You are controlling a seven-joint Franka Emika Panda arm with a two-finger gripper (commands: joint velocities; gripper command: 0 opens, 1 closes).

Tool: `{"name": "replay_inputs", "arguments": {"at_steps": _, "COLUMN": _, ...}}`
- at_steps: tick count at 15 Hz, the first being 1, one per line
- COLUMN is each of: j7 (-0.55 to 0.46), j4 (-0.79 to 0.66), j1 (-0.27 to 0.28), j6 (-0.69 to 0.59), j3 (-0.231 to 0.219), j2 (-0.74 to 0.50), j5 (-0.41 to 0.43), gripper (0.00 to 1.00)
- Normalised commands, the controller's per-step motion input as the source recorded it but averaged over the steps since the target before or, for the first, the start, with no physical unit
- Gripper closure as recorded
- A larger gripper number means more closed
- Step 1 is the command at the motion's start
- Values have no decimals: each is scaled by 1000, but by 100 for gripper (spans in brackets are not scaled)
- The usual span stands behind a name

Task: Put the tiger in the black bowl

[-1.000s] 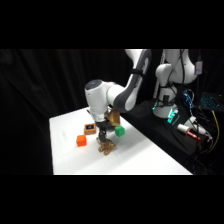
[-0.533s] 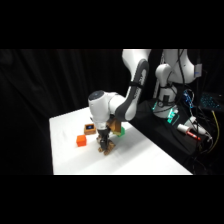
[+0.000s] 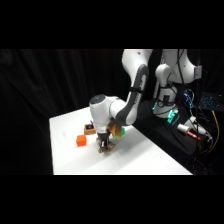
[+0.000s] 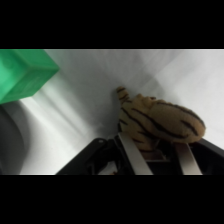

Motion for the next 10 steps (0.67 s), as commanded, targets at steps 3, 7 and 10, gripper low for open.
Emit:
{"name": "replay_inputs", "arguments": {"at_steps": 3, "j7": -95, "j4": -64, "j1": 138, "j6": -59, "j3": -113, "j2": -146, "j5": -35, "gripper": 99}}
{"name": "replay_inputs", "arguments": {"at_steps": 7, "j7": -111, "j4": -133, "j1": 133, "j6": -218, "j3": -158, "j2": -330, "j5": -158, "gripper": 97}}
{"name": "replay_inputs", "arguments": {"at_steps": 10, "j7": -155, "j4": -206, "j1": 41, "j6": -269, "j3": -113, "j2": -485, "j5": -189, "gripper": 95}}
